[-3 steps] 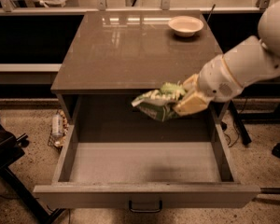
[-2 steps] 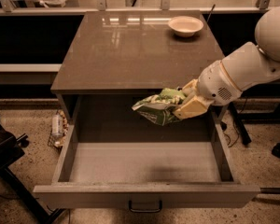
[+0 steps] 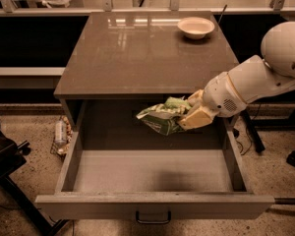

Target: Place green jalapeno chip bag into top drawer

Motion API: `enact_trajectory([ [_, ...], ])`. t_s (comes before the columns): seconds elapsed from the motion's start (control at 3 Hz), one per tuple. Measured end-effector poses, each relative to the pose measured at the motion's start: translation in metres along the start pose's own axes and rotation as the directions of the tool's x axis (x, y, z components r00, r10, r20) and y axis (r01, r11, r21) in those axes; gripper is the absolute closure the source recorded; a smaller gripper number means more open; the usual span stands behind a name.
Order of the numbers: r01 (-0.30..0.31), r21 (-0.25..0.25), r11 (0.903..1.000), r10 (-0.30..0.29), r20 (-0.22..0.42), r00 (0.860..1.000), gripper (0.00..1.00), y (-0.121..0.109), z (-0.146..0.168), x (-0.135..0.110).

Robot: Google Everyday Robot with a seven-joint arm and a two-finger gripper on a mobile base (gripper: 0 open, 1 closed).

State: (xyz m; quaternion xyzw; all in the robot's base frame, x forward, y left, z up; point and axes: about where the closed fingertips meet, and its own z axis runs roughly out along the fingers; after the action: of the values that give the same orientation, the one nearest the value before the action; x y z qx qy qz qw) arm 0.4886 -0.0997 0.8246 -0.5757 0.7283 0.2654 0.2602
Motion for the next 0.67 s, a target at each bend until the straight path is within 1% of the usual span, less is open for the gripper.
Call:
enact_trajectory([
  [0.33, -0.039, -0.028, 0.9989, 0.041, 0.086, 0.995, 1.00, -0.003, 0.042, 0.027],
  [0.67, -0.075, -0.030, 0.9967, 0.078, 0.130, 0.988, 1.00, -0.006, 0.082, 0.055],
])
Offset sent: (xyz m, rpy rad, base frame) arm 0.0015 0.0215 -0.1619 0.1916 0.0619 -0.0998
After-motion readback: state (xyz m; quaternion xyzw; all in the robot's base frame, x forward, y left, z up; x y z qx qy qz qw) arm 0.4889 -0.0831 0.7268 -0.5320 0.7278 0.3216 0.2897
